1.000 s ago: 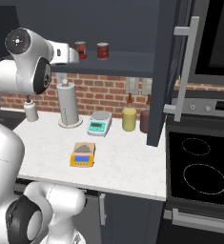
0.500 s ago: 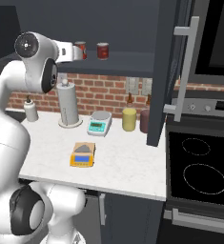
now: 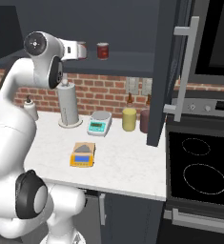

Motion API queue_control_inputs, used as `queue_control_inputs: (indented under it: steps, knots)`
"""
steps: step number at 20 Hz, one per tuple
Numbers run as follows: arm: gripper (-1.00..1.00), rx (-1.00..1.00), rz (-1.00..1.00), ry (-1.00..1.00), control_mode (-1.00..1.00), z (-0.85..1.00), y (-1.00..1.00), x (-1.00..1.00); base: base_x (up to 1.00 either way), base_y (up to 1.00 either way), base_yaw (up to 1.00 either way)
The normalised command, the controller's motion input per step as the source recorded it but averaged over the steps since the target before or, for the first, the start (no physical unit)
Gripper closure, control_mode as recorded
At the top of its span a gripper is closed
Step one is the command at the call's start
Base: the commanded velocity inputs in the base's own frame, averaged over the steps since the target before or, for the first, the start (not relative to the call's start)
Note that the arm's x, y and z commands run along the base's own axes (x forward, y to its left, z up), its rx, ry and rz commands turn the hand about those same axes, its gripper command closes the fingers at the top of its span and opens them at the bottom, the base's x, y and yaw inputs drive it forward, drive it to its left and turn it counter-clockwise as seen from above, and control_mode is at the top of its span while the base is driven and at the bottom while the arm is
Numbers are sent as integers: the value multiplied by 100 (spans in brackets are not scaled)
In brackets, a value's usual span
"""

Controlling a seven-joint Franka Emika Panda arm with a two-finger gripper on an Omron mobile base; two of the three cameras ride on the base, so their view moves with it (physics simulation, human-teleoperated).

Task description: Pick the canned food and place it on the digital scale for weighing, and close the cabinet.

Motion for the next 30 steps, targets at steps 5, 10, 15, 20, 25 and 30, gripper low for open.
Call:
queue_control_inputs:
  steps: [5,10,15,20,25,30]
  knots:
    - [-100,0,0,1,-100,0,0,29,0,0,0]
    - [-100,0,0,0,-100,0,0,23,0,0,0]
    - [-100,0,0,0,-100,0,0,15,0,0,0]
    - [-100,0,0,0,-100,0,0,24,0,0,0]
    - [-100,0,0,1,-100,0,0,27,0,0,0]
    - [-100,0,0,0,-100,-2,5,28,0,0,0]
